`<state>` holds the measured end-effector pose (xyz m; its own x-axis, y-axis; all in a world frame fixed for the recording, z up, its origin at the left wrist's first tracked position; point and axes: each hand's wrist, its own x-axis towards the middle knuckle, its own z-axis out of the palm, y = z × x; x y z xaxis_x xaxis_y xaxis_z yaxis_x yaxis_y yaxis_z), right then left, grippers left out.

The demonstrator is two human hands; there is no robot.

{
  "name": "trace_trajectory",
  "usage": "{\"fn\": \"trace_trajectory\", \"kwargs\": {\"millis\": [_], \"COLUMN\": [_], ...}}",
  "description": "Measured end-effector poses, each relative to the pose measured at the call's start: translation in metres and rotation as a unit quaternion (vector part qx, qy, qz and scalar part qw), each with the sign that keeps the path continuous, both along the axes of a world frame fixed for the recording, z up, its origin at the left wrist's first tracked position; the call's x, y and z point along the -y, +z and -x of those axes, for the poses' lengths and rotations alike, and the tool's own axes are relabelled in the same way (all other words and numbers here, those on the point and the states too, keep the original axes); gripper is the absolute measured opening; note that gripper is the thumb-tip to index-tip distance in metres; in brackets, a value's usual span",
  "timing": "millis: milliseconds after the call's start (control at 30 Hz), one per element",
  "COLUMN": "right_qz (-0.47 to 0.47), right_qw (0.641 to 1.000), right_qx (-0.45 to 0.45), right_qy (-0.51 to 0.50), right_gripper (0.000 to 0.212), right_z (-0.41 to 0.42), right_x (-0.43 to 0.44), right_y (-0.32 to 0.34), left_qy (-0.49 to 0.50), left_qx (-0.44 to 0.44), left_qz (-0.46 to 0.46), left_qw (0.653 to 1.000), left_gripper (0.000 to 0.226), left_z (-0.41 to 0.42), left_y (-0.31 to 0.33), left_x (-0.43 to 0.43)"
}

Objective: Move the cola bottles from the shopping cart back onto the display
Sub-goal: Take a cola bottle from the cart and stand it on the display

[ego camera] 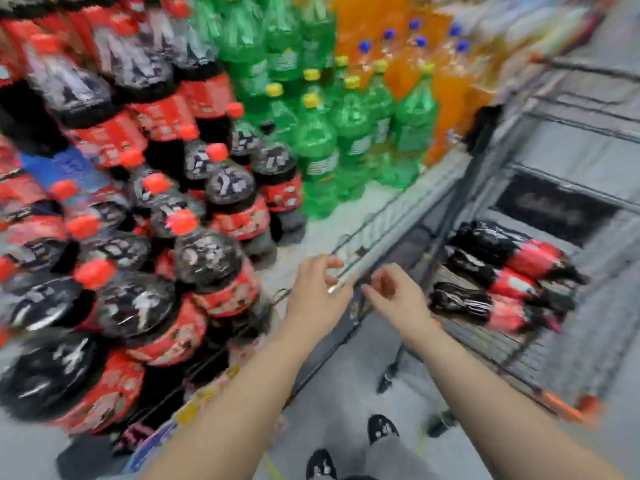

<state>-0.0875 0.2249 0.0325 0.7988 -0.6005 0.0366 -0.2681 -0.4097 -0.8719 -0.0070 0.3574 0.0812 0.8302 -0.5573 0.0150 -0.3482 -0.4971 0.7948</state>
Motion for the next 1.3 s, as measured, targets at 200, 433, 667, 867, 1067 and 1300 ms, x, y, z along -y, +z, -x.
{"fn": "trace_trajectory", "kwargs": {"millis": [200, 433, 667, 867, 1067, 1300], "right_qz": [-0.124, -0.234, -0.354, -0.451, -0.55, -0.6], "right_qw": [0.971, 0.922, 0.866, 0.796, 0.699, 0.591], "right_qx": [-0.003, -0.09, -0.122, -0.148, -0.133, -0.139], "right_qy": [-0.205, -0.297, -0.332, -0.376, -0.437, -0.521], "right_gripper": [0.02, 0.032, 0.036, 0.053, 0.018, 0.087], "right_z": [0.082, 0.153, 0.172, 0.16, 0.132, 0.114], "right_x": [0.074, 0.158, 0.212, 0.258, 0.315, 0.367], "right_y": [-0.022, -0.051, -0.078, -0.109, -0.17, -0.246], "left_qy": [-0.122, -0.188, -0.202, -0.252, -0.342, -0.453], "left_qx": [-0.044, -0.108, -0.14, -0.16, -0.175, -0.115], "left_qz": [-0.021, -0.1, -0.152, -0.228, -0.33, -0.445], "left_qw": [0.991, 0.971, 0.957, 0.927, 0.862, 0.764], "left_gripper": [0.032, 0.034, 0.035, 0.038, 0.041, 0.056], "left_z": [0.048, 0.093, 0.098, 0.073, 0.04, 0.031], "left_y": [-0.024, -0.05, -0.078, -0.118, -0.203, -0.286], "left_x": [0.09, 0.183, 0.236, 0.31, 0.409, 0.482]}}
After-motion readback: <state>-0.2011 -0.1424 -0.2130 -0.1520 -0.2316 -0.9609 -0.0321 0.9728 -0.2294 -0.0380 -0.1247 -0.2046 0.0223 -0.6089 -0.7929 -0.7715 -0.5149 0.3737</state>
